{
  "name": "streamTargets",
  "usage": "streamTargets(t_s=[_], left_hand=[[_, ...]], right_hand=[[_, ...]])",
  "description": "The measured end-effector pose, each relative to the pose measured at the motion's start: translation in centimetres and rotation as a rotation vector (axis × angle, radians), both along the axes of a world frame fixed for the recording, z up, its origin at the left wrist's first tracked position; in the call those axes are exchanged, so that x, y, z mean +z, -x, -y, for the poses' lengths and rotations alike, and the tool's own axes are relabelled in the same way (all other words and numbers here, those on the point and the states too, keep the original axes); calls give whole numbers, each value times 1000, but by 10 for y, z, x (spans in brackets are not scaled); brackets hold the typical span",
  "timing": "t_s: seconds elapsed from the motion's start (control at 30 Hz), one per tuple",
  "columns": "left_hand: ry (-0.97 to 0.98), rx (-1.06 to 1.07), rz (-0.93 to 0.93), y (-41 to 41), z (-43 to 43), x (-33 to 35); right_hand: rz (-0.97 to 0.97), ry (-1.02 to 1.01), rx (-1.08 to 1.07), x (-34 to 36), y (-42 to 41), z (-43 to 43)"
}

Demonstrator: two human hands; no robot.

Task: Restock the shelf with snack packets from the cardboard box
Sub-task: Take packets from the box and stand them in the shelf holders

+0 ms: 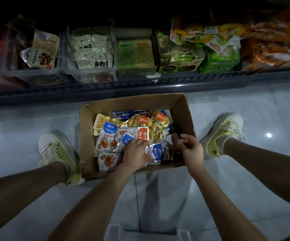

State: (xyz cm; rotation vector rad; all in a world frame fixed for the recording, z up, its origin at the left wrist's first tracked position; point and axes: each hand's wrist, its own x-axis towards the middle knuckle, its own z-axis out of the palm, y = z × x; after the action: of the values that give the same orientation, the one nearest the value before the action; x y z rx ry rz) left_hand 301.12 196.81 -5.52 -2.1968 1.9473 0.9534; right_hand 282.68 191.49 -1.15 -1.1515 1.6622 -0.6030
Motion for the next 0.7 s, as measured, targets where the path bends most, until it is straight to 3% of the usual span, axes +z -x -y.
streamTargets(t_s=[0.13,0.23,0.4,0.53,0.7], left_hand=[[66,19,106,10,6,-2],[120,143,-38,2,13,16],[244,672,-368,-55,-8,80],[419,1141,-439,-113,-37,115],[379,1288,-497,-139,-67,128]], right_hand=[[15,-70,12,-2,10,0],[-28,-79,57,-6,5,-3],[-196,-109,225,-9,-21,-7],[-178,-143,441,-17,-78,-12],[-471,-29,672,-45,-127,-18]])
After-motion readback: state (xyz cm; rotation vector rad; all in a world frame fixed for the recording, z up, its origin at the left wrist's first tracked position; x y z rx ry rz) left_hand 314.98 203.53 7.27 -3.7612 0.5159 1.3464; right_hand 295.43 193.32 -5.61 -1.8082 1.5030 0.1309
